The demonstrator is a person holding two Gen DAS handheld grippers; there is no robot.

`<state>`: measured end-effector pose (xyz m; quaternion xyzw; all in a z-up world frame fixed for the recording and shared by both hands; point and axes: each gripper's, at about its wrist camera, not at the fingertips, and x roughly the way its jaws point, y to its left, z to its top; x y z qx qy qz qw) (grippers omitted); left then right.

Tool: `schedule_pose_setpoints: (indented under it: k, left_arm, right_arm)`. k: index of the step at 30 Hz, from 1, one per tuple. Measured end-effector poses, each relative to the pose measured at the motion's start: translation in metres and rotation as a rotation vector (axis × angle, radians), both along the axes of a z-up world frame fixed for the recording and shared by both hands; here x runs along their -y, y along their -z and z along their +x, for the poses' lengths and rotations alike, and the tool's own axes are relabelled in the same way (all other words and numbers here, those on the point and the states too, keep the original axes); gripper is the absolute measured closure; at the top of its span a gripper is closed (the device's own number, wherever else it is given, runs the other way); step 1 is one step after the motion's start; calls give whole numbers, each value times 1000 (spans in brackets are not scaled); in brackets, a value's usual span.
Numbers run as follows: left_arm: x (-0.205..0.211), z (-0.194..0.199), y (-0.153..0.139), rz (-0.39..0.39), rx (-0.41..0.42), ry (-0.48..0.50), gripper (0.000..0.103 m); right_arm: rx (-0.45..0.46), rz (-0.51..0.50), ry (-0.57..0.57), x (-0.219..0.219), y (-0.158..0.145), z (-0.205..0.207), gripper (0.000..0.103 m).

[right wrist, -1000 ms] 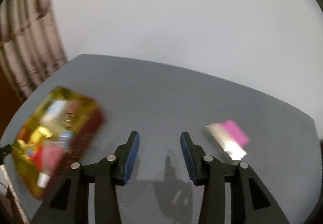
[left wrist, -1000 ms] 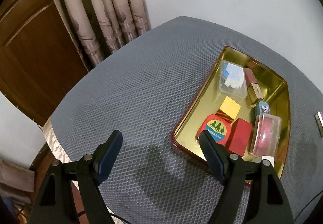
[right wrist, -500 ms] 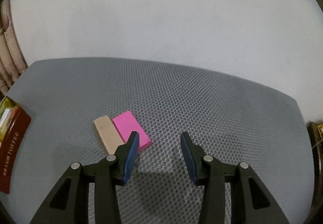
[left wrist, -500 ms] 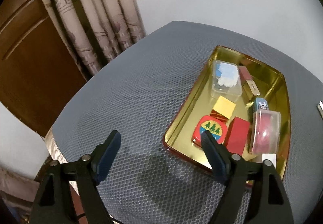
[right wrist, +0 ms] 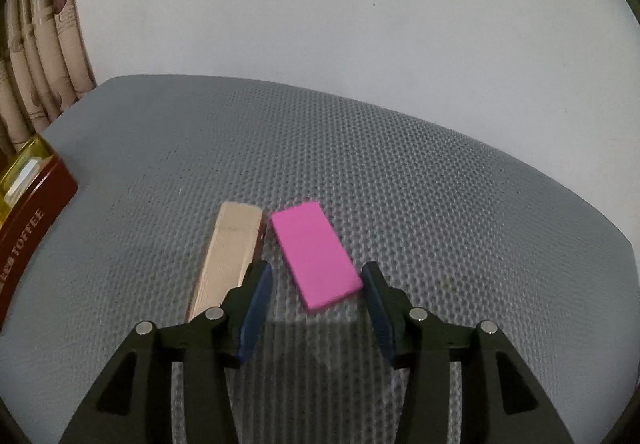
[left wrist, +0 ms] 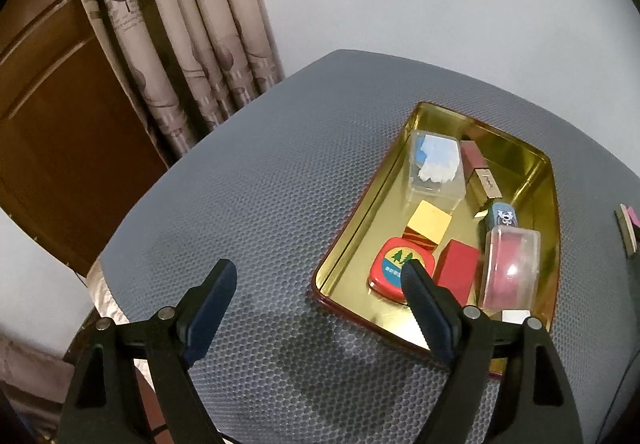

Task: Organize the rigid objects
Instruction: 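Grasp the pink block with the right gripper, then grasp the gold ribbed lighter with the left gripper while the right gripper holds the pink block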

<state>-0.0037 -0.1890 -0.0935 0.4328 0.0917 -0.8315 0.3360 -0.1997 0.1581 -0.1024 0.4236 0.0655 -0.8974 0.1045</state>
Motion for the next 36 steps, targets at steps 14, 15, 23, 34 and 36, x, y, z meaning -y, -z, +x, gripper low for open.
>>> schedule_pose_setpoints:
  k: [14, 15, 23, 34, 36]
  left_arm:
    - [-65, -37, -2, -34, 39, 168, 21]
    - [-73, -40, -1, -36, 46, 193, 21]
    - [-144, -78, 23, 51, 94, 359, 21]
    - [-209, -150, 30, 142, 103, 423, 21]
    - [-219, -165, 28, 156, 94, 425, 21]
  right_arm:
    - [4, -47, -49, -6, 10, -13, 73]
    - [2, -50, -37, -8, 10, -10, 73]
    - [-18, 3, 90, -12, 10, 26, 73]
    - [-6, 3, 276, -37, 14, 80, 73]
    - [-4, 6, 293, -35, 15, 87, 73]
